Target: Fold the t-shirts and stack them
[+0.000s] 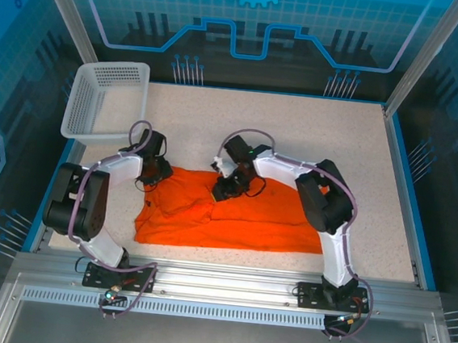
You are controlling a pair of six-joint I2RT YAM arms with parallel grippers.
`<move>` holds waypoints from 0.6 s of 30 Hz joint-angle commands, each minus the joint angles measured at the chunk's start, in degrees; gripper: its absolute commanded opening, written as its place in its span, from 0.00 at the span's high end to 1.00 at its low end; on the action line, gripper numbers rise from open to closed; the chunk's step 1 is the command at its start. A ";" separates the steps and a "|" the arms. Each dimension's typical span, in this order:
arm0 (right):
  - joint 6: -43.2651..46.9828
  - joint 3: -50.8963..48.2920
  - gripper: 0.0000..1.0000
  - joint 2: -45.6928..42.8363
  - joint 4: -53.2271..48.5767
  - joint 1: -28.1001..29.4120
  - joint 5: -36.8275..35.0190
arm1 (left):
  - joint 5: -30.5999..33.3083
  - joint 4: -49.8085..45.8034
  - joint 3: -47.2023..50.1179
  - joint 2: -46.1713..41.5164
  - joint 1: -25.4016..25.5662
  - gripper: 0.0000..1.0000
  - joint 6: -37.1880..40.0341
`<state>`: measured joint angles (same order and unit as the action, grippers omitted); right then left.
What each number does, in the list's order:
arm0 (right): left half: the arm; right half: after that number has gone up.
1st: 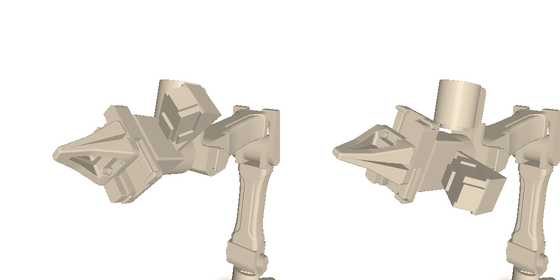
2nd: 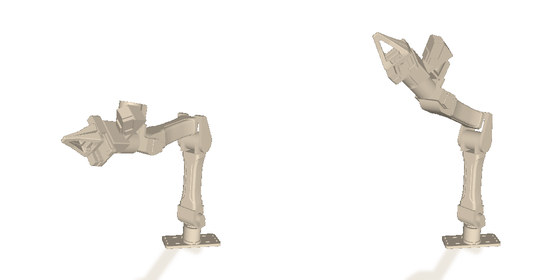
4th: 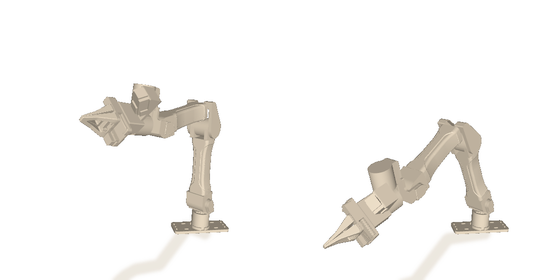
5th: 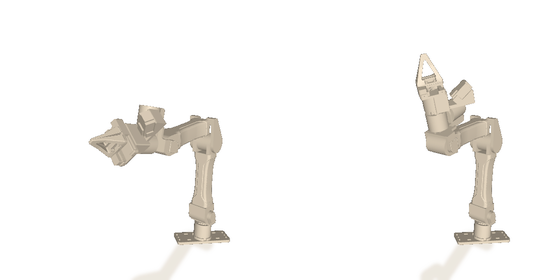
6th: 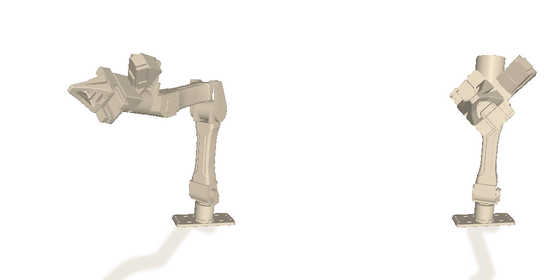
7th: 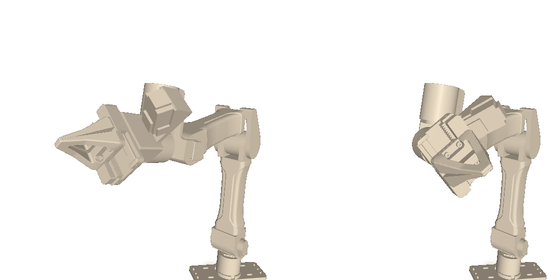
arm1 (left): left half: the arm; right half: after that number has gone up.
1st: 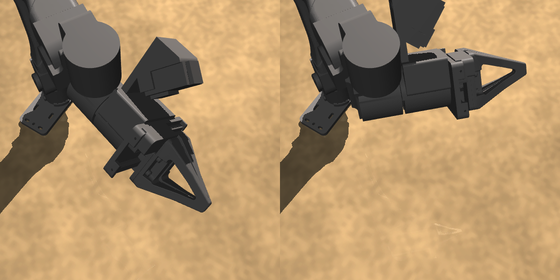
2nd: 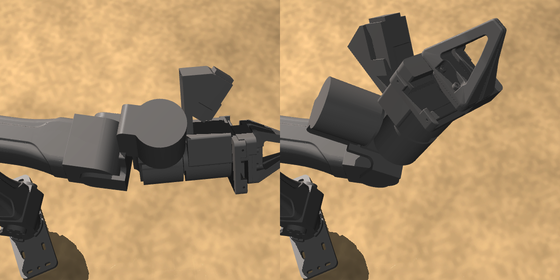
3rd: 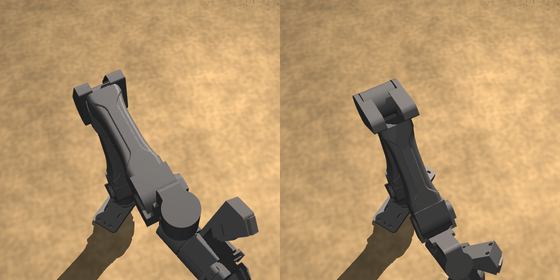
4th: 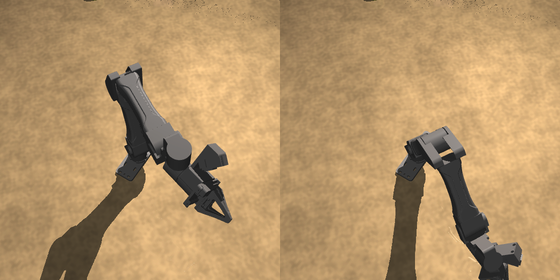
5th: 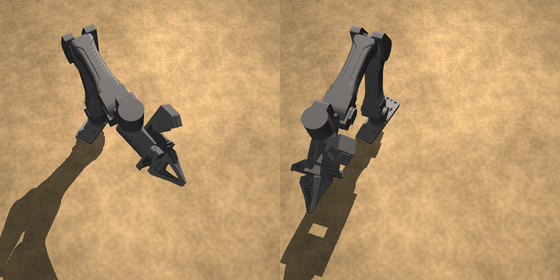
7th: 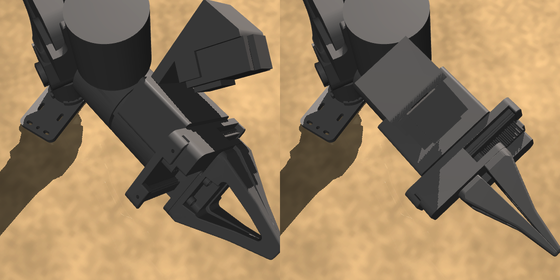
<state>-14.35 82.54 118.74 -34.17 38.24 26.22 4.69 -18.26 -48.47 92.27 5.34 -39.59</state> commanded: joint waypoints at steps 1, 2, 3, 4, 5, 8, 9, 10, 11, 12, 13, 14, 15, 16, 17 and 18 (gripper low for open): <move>-1.43 -3.84 0.73 -8.73 3.51 -3.43 3.44 | 1.25 -2.04 0.73 -3.14 -0.51 0.64 -1.35; -2.04 -5.66 0.72 -11.05 4.62 -4.91 4.21 | 1.05 -2.04 0.69 -3.97 -0.42 0.62 -1.37; -2.89 -7.40 0.71 -13.26 5.74 -6.68 4.86 | 0.94 -2.04 0.73 -5.28 -0.34 0.61 -1.36; -4.05 -9.12 0.70 -15.05 6.76 -8.35 5.22 | 0.94 -1.95 0.80 -6.43 -0.12 0.60 -1.20; -5.70 -11.09 0.70 -17.01 7.75 -10.82 4.98 | 1.26 -1.81 0.82 -7.83 0.39 0.60 -0.91; -9.21 -15.92 0.69 -20.68 8.26 -18.76 1.35 | 2.24 -0.84 0.92 -10.67 2.99 0.60 0.84; -10.28 -17.20 0.69 -21.23 7.93 -21.68 -0.16 | 1.83 -0.36 0.84 -10.75 3.87 0.62 1.23; -11.04 -18.17 0.70 -21.38 7.55 -24.00 -1.15 | 1.37 -0.05 0.68 -10.48 4.63 0.63 1.51; -11.60 -19.04 0.71 -21.52 7.15 -26.41 -2.25 | 1.13 0.25 0.38 -9.84 5.52 0.65 1.86; -12.32 -19.93 0.71 -21.51 7.04 -28.63 -3.21 | 1.13 0.43 0.19 -8.78 6.20 0.66 1.98; -13.35 -20.91 0.71 -21.54 7.33 -30.50 -3.96 | 0.99 0.50 0.05 -7.92 6.43 0.67 1.98; -14.63 -22.02 0.71 -21.55 7.77 -32.46 -5.10 | 0.69 0.83 0.09 -6.53 6.43 0.68 1.70; -15.86 -23.03 0.70 -21.33 8.25 -34.24 -6.11 | 0.99 1.21 0.17 -5.46 6.39 0.68 1.63; -16.72 -23.96 0.70 -20.99 9.08 -35.70 -6.18 | 1.58 1.59 0.29 -4.30 6.43 0.68 1.49; -17.65 -24.79 0.70 -20.45 9.75 -37.11 -6.38 | 2.14 1.90 0.32 -3.18 6.15 0.68 1.29; -18.59 -25.16 0.70 -19.80 9.69 -38.21 -7.58 | 2.62 1.91 0.39 -1.91 5.64 0.68 0.95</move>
<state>-28.47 58.87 97.47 -25.39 2.02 21.32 5.78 -17.10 -48.27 87.46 11.77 -38.87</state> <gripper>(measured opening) 0.300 0.322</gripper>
